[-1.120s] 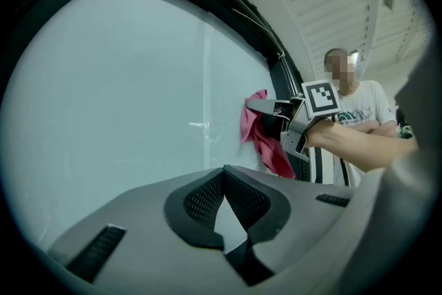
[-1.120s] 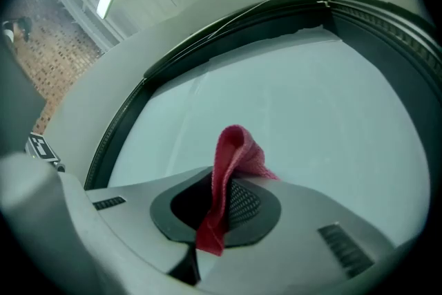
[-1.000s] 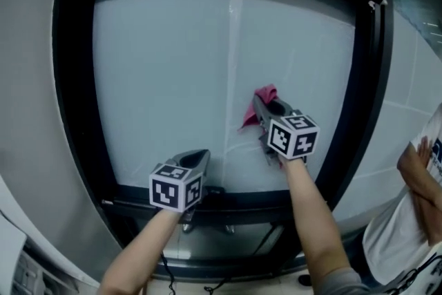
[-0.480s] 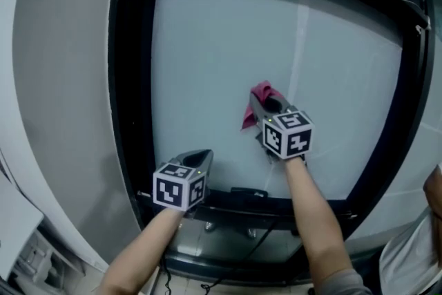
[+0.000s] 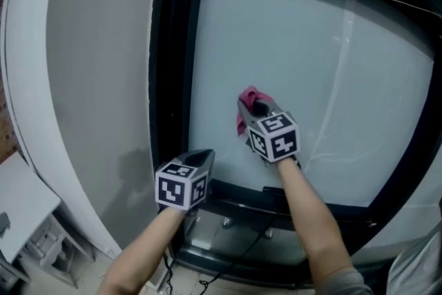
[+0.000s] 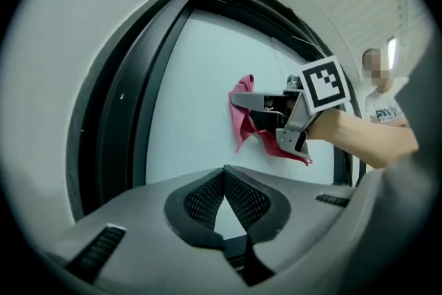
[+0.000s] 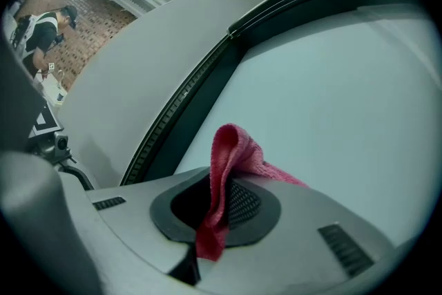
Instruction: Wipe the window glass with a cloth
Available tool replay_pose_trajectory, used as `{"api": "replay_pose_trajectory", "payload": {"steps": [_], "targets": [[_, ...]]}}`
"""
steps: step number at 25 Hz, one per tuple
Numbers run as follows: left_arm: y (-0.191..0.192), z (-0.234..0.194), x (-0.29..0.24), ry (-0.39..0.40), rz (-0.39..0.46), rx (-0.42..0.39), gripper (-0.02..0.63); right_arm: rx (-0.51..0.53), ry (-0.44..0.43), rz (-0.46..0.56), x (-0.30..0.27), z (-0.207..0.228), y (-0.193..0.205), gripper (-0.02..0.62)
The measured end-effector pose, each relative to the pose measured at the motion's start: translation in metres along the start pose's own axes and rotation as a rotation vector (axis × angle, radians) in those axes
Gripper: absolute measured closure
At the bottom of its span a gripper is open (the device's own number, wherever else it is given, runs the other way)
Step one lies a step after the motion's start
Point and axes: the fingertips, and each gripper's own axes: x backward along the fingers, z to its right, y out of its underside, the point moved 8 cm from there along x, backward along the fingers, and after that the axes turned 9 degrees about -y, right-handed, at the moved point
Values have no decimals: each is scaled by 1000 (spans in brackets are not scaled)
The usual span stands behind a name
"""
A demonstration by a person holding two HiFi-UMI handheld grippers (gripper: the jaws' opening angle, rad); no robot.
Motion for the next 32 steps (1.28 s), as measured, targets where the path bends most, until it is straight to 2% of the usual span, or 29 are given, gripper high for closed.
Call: {"api": "replay_pose_trajectory", "payload": {"steps": [9, 17, 24, 28, 32], "targets": [[16, -46, 33, -99, -25, 23, 601, 0, -134, -77, -71, -61, 24, 581], [41, -74, 50, -157, -71, 49, 601, -45, -234, -150, -105, -107, 72, 581], [53, -83, 52, -168, -90, 55, 600, -93, -305, -229, -119, -142, 130, 581], [60, -84, 51, -165, -105, 58, 601, -116, -349, -254, -118, -156, 148, 581], [57, -78, 46, -150, -97, 55, 601, -114, -307, -213, -108, -145, 140, 581]]}}
